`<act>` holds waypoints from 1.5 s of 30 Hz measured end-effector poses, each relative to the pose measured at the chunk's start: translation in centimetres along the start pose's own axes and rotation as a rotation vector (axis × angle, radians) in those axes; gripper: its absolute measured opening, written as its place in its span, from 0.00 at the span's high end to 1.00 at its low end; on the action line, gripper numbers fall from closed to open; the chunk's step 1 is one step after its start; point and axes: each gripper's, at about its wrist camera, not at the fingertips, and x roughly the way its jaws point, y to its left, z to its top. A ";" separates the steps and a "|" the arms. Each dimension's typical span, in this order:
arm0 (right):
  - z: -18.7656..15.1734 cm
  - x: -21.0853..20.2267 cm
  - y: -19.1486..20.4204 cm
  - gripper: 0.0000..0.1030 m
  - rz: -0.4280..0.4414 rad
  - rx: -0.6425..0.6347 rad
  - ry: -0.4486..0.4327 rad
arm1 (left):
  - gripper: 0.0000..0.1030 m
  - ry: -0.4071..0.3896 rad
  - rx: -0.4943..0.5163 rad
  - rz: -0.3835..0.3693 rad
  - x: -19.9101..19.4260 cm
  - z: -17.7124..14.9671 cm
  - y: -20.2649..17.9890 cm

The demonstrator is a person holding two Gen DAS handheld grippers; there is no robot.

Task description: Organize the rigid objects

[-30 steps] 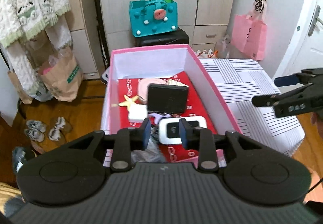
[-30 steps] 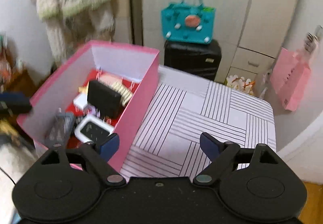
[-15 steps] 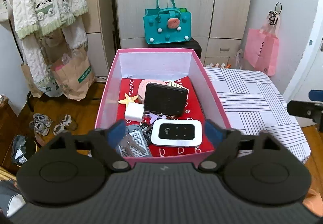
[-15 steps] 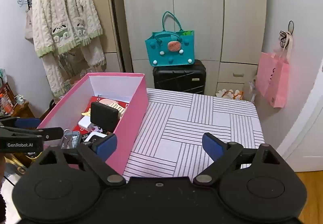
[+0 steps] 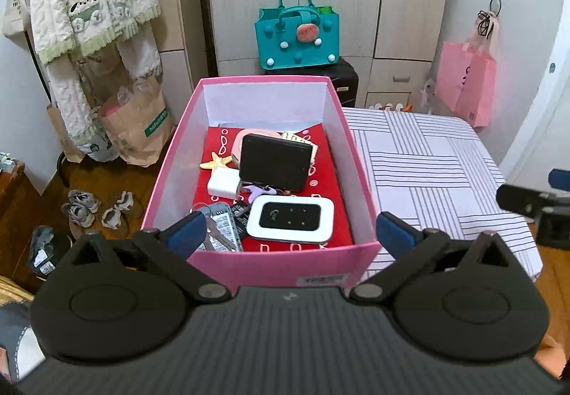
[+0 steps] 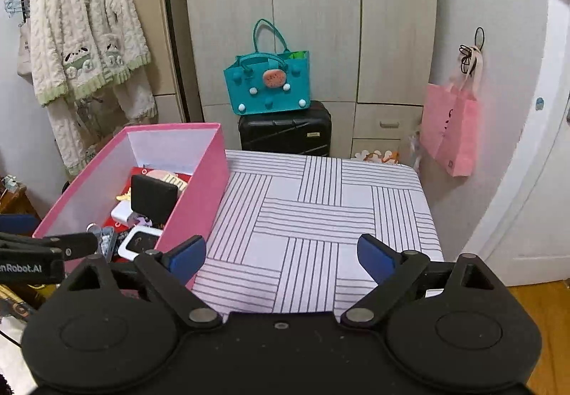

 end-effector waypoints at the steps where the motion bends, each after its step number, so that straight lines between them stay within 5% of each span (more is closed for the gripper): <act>1: -0.2 -0.1 0.1 0.09 -0.006 -0.003 -0.002 | 0.00 -0.006 -0.005 -0.005 -0.2 -0.2 -0.1; 10: -0.9 -0.9 0.4 0.09 -0.070 -0.008 -0.020 | 0.00 -0.014 0.012 0.054 -0.1 -1.4 -1.2; 45: -3.5 -2.0 0.2 0.09 -0.112 -0.001 -0.070 | 0.00 -0.032 0.036 0.059 -1.2 -3.3 -2.8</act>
